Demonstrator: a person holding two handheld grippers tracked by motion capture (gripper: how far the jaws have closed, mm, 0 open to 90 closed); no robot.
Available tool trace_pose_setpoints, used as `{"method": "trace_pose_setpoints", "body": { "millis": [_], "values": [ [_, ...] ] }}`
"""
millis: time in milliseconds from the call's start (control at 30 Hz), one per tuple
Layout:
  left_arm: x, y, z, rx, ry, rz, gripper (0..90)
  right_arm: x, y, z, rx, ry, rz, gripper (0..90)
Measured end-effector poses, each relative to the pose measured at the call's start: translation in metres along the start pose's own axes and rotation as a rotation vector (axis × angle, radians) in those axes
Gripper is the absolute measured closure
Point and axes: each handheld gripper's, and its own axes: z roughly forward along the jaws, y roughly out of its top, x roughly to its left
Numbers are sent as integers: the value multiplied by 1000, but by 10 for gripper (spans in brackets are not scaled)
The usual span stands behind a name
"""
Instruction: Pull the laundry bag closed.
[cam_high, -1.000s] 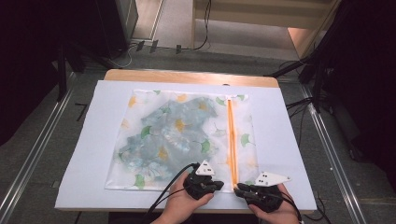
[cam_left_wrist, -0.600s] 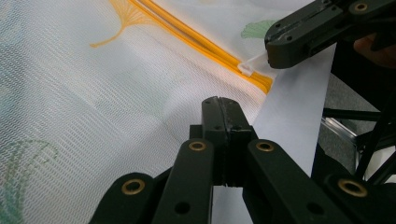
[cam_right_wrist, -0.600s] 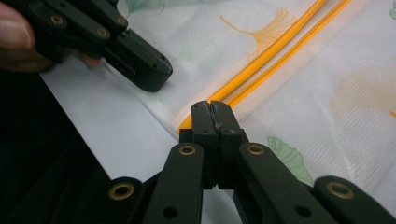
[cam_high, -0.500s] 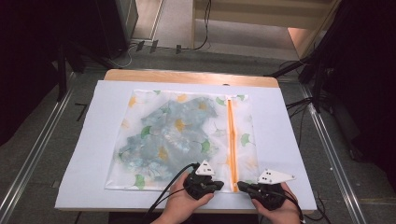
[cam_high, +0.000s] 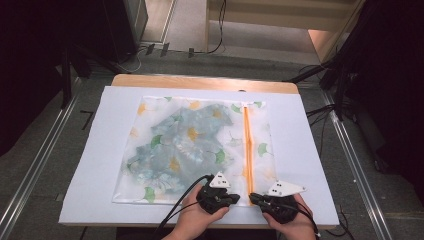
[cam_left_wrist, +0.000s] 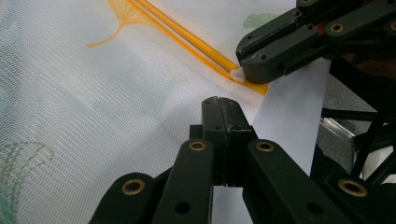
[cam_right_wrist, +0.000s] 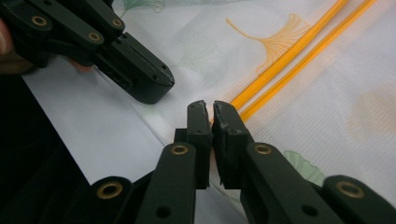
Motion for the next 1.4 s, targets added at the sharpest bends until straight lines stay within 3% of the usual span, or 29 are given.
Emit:
{"method": "trace_pose_setpoints", "body": {
  "millis": [233,400,633,867,967,1133,1267,1400],
  "values": [
    [-6,5,1,-1,2,-1,900,-1,-2,3,6,0,5,871],
    [-16,6,9,14,2,37,900,-1,-1,2,12,-10,13,900],
    [-23,7,15,14,41,83,900,1,0,0,20,-44,19,900],
    [-21,7,15,17,17,53,900,4,6,3,24,-102,-16,900],
    [-24,6,15,17,38,80,900,3,7,5,17,-116,-22,900],
    [-21,7,14,23,12,53,900,-2,9,7,15,-128,-19,900],
    [-23,6,14,22,27,72,900,-4,11,9,13,-131,-21,900],
    [-21,6,14,24,13,57,900,-8,13,11,15,-135,-26,900]
  ]
}}
